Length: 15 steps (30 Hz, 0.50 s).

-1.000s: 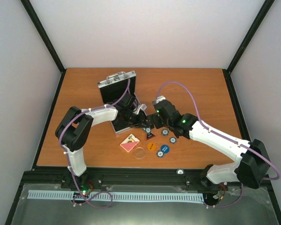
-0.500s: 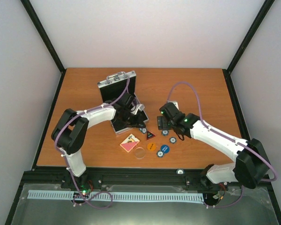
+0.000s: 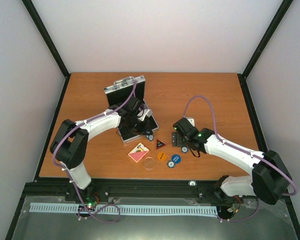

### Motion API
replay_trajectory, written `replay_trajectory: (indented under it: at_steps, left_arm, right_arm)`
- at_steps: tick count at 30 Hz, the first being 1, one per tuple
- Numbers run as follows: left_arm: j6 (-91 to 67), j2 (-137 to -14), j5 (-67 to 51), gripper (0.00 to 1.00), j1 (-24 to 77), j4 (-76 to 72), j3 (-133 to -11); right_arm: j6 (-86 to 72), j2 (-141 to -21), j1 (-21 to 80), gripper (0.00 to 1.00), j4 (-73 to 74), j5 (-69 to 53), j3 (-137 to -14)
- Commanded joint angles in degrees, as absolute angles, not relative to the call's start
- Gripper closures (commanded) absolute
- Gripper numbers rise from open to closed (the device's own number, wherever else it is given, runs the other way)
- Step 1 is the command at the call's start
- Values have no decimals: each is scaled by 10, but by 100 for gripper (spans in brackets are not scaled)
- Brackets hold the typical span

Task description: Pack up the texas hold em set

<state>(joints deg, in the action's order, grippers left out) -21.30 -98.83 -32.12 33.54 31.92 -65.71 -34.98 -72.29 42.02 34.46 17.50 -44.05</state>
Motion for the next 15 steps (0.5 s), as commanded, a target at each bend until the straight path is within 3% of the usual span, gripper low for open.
replay_trajectory:
  at_steps: [1, 15]
  left_arm:
    - [-194, -982, -296, 99, 342, 342, -693]
    - [-176, -983, -236, 99, 342, 372, -706]
  right_arm:
    - [-352, -754, 418, 6, 330, 166, -458]
    - [-344, -779, 417, 6, 341, 159, -477]
